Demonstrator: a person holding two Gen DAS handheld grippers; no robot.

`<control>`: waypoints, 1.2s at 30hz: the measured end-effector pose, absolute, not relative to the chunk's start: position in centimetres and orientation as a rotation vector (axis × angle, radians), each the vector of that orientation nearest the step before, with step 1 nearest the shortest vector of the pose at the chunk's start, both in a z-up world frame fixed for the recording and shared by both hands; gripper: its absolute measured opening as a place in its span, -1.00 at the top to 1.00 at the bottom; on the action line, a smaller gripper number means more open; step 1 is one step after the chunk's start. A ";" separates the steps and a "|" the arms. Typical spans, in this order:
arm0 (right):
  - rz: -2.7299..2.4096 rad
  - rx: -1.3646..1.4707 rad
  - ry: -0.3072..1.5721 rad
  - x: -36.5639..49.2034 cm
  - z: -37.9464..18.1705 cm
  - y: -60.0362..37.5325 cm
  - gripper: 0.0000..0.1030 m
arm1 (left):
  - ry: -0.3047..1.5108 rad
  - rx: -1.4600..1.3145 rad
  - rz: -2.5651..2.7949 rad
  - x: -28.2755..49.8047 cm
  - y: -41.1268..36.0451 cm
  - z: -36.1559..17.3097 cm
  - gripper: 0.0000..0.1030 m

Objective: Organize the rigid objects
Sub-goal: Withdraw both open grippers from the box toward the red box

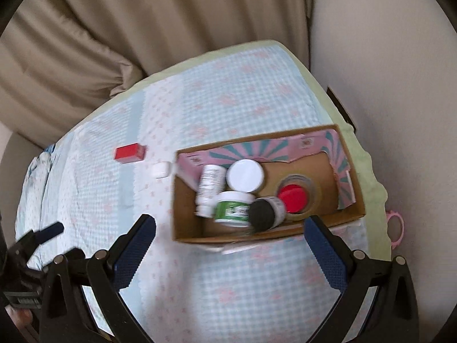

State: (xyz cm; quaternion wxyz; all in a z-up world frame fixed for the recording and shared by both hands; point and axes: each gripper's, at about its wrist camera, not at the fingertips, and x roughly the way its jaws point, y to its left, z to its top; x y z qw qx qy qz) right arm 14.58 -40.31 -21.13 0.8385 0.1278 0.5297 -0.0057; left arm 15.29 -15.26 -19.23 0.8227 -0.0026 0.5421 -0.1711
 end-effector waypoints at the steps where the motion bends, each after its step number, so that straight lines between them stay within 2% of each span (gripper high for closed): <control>1: -0.012 0.259 1.113 14.3 -20.6 -39.1 -1.00 | 1.141 -0.005 -0.361 15.2 -14.0 -18.6 -0.99; 10: 0.002 0.141 1.108 13.5 -17.6 -27.2 -1.00 | 1.062 0.039 -0.358 16.1 -4.6 -15.7 -0.99; 20: -0.048 0.083 1.074 15.9 -16.8 -18.6 -1.00 | 1.049 0.154 -0.449 21.5 1.7 -16.4 -0.99; 27: -0.064 0.090 1.114 19.4 -18.5 -16.4 -1.00 | 1.067 0.254 -0.502 27.0 2.4 -18.4 -0.99; 36: -0.059 0.095 1.238 26.4 -24.2 -16.3 -1.00 | 1.157 0.430 -0.592 35.8 -0.7 -24.9 -0.99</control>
